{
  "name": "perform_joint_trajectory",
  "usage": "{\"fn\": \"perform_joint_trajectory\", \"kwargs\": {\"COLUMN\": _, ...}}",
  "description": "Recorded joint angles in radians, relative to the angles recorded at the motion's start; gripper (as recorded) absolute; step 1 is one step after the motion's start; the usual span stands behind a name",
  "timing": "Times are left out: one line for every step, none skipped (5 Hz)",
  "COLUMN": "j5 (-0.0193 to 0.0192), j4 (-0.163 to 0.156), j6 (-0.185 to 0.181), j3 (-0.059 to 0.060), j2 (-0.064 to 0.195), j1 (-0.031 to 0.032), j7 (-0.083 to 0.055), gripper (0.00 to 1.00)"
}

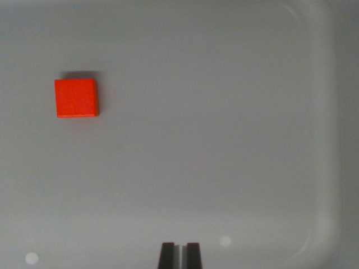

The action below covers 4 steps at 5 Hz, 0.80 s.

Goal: Reach red block

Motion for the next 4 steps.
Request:
{"fn": "perform_joint_trajectory", "kwargs": {"j5": 0.0010, "j4": -0.007, "j6": -0.034, "j3": 0.004, "j2": 0.024, "j1": 0.0044, "j7": -0.004, "gripper": 0.00}}
{"fn": "perform_joint_trajectory", "kwargs": {"j5": 0.0010, "j4": -0.007, "j6": -0.034, "j3": 0.004, "j2": 0.024, "j1": 0.0044, "j7": -0.004, "gripper": 0.00}}
{"fn": "perform_joint_trajectory", "kwargs": {"j5": 0.0021, "j4": -0.015, "j6": -0.071, "j3": 0.008, "j2": 0.051, "j1": 0.0093, "j7": -0.008, "gripper": 0.00}}
{"fn": "perform_joint_trajectory", "kwargs": {"j5": 0.0021, "j4": -0.015, "j6": -0.071, "j3": 0.008, "j2": 0.051, "j1": 0.0093, "j7": -0.008, "gripper": 0.00}}
